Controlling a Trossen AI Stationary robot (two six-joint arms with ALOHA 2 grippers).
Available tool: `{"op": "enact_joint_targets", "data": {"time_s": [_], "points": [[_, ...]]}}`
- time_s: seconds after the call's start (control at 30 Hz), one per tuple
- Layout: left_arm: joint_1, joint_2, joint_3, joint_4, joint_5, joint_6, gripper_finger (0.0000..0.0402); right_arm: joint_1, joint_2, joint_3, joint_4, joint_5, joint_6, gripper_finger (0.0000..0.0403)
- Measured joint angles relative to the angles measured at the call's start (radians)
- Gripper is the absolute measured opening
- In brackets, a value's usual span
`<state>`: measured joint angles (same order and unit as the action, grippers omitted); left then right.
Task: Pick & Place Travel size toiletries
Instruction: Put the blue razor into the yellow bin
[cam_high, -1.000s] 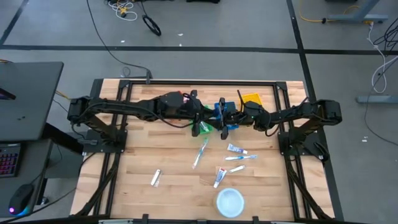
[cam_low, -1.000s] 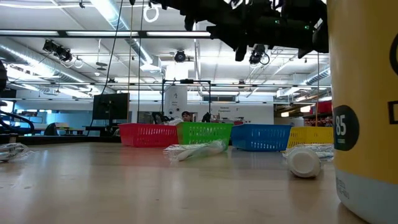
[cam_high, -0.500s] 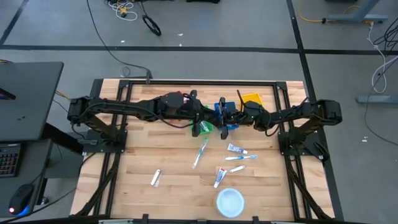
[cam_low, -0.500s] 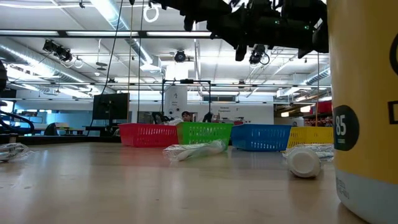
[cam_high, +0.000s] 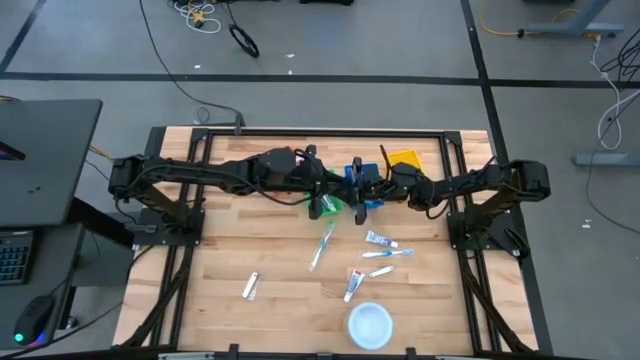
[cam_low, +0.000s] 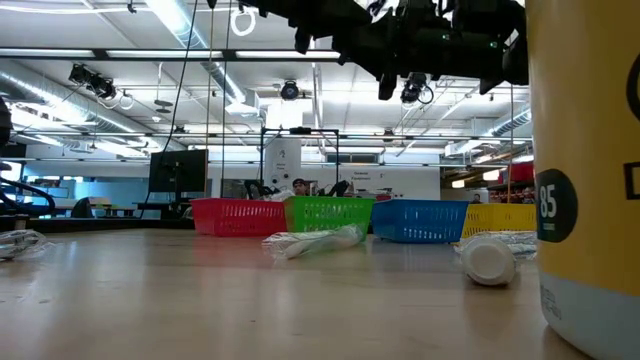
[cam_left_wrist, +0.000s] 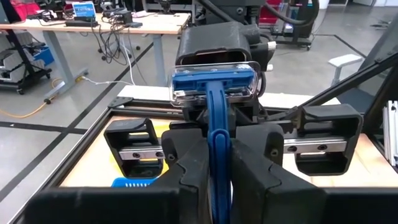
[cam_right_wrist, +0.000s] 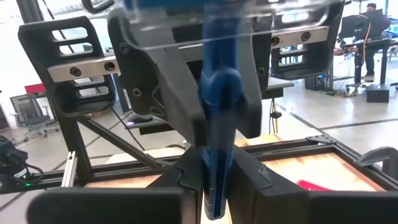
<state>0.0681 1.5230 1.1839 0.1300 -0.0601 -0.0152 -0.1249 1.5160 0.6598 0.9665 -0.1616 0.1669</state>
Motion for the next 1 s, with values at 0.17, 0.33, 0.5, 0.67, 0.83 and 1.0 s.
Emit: {"op": "enact_joint_targets", "data": {"time_s": [0.17,0.33,0.5,0.67,0.83,1.0], "points": [[0.0,0.0,0.0,-0.013,-0.005,0.0,0.0068,0.0,0.0,0.0,-0.019,0.001,0.002,0.0047],[-0.001,0.0,0.0,-0.042,-0.054,0.001,0.0077,0.0,0.0,0.0,-0.038,0.004,0.033,0.0046],[-0.001,0.0,0.0,-0.083,-0.1,0.001,0.0089,0.0,0.001,-0.001,-0.079,0.043,0.04,0.0046],[0.0,0.0,0.0,-0.096,-0.109,0.001,0.0101,-0.001,0.001,-0.001,-0.133,0.105,0.046,0.0046],[-0.001,0.0,0.0,-0.128,-0.15,0.0,0.011,-0.005,-0.014,-0.001,-0.184,0.127,0.057,0.0046],[0.0,0.0,0.0,-0.218,-0.196,-0.038,0.0112,-0.019,-0.114,-0.001,-0.39,0.268,0.072,0.0046]]}}
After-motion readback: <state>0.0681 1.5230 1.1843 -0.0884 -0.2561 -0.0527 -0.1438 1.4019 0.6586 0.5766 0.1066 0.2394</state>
